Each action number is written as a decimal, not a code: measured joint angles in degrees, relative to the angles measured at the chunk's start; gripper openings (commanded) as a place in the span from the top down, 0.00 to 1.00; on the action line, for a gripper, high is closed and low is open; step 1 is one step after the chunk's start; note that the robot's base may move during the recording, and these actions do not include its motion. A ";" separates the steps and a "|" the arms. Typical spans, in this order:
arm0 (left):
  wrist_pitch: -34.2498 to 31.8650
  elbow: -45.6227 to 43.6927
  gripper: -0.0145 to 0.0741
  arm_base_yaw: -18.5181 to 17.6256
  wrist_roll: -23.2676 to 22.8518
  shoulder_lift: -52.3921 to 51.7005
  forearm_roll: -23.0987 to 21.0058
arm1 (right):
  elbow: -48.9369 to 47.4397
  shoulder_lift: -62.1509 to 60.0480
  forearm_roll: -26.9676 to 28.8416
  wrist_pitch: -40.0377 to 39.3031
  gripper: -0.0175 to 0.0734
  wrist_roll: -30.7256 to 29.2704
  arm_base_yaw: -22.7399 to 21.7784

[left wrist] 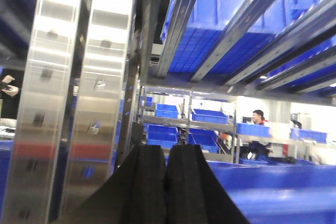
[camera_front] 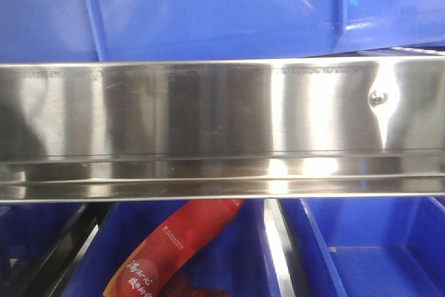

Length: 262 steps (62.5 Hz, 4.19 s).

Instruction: Move blue bin to conveyor side

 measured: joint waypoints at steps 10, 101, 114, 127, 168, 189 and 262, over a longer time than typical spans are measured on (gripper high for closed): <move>13.15 -13.86 0.85 0.00 0.00 10.23 -0.24 | -17.31 10.63 0.00 18.69 0.90 0.00 0.00; 49.33 -54.85 0.85 0.00 0.00 55.94 -2.01 | -102.31 97.01 -1.24 80.96 0.73 -3.28 5.64; 49.45 -54.85 0.85 0.00 0.00 55.94 -2.01 | -102.31 99.24 -1.49 81.07 0.41 -3.43 5.64; 50.52 -54.85 0.85 0.00 0.00 55.94 -2.01 | -102.41 99.94 -1.05 80.75 0.41 -3.77 5.64; 51.96 -54.94 0.85 0.00 0.00 55.94 -2.10 | -102.74 102.74 -3.20 81.06 0.41 -3.94 9.57; 53.26 -54.94 0.85 0.00 0.00 55.94 -2.10 | -102.08 103.47 -3.72 81.06 0.41 -3.23 9.57; 43.37 -55.18 0.72 0.00 0.00 60.53 -6.09 | -101.31 103.47 -5.95 80.58 0.89 -2.62 9.71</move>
